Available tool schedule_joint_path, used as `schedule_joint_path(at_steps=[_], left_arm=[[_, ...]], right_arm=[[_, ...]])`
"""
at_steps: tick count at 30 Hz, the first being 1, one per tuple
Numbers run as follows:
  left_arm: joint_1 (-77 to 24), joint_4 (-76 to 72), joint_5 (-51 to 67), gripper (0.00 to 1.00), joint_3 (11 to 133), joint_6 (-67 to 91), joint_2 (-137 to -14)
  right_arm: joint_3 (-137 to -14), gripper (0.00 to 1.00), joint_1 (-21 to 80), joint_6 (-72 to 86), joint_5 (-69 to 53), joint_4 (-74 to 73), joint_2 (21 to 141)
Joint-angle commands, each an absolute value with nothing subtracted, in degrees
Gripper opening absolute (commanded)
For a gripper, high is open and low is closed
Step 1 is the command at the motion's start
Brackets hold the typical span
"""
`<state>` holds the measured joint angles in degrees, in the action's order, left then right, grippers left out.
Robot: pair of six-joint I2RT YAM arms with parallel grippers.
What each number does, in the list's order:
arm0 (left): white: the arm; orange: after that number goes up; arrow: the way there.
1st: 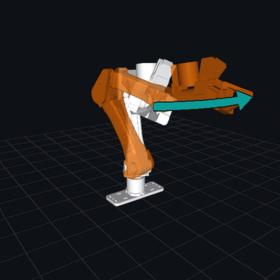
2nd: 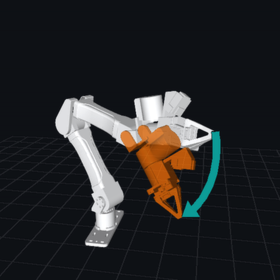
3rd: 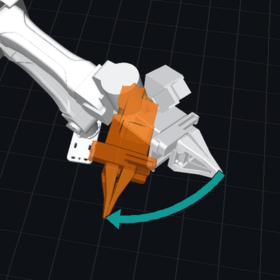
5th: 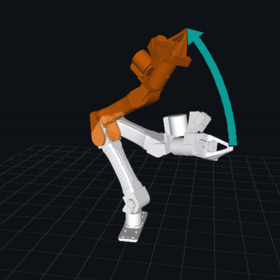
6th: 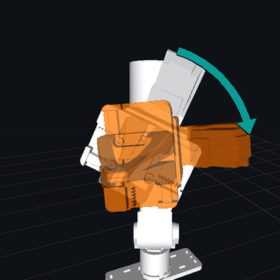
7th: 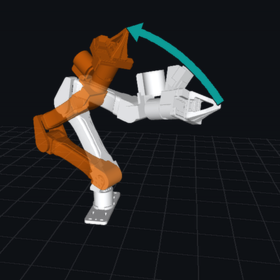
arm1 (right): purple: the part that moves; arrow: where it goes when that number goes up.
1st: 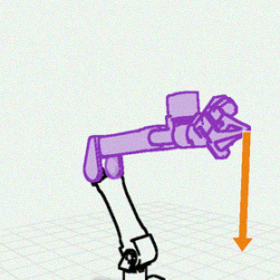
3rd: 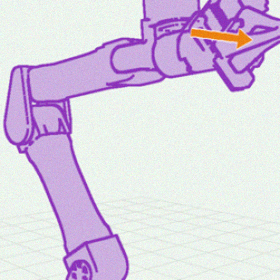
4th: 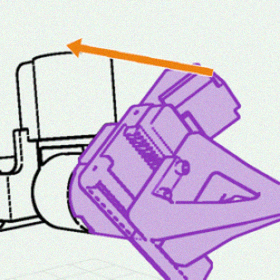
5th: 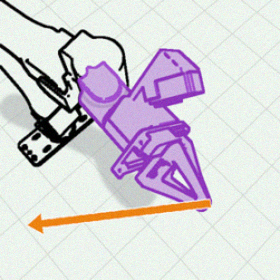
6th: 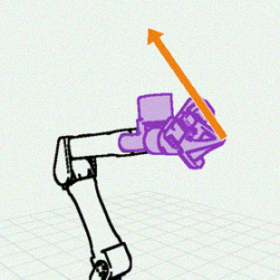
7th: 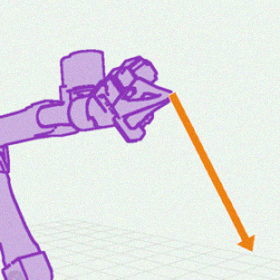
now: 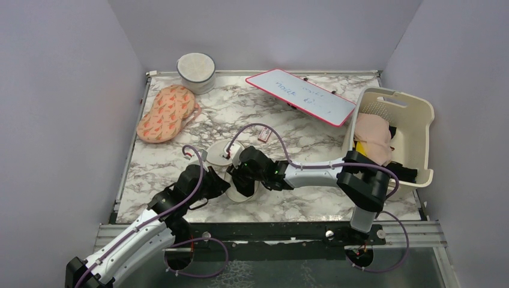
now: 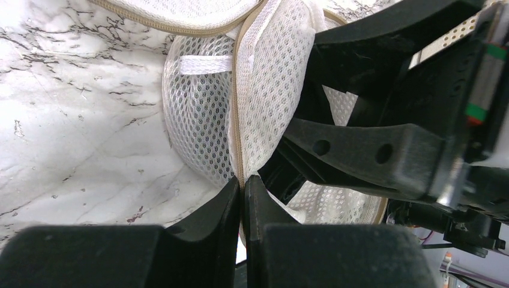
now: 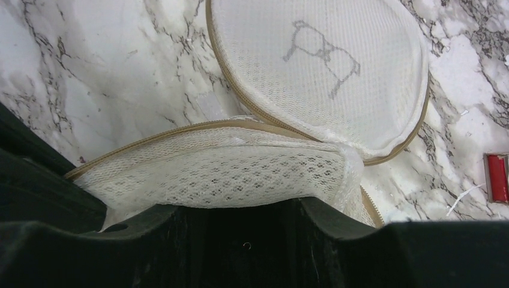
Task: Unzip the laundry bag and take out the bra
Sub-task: Pick up the bra from the laundry bag.
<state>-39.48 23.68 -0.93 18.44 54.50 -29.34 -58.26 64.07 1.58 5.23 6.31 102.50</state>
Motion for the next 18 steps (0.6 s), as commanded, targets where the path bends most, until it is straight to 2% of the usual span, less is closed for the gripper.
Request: schedule_joint_path(at_steps=[1,8,11,15,18], left_arm=[[-39.6,23.5,-0.1,0.00,20.2,54.0,-28.8],[-39.7,23.6,0.1,0.00,20.3,53.9,-29.1],[-39.7,23.6,0.2,0.00,20.1,54.0,-28.9],[-39.7,23.6,0.0,0.00,20.1,54.0,-28.6],[-39.6,23.6,-0.1,0.00,20.0,54.0,-28.5]], right_arm=[[-60.2,0.48,64.4,1.6,7.6,8.1,105.1],[-60.8,0.65,64.4,1.0,7.7,9.3,107.9],[-60.8,0.68,64.5,0.1,8.5,9.4,109.9],[-60.5,0.67,64.6,-0.9,10.4,9.3,112.3],[-60.2,0.57,64.9,-1.1,11.3,8.8,113.4]])
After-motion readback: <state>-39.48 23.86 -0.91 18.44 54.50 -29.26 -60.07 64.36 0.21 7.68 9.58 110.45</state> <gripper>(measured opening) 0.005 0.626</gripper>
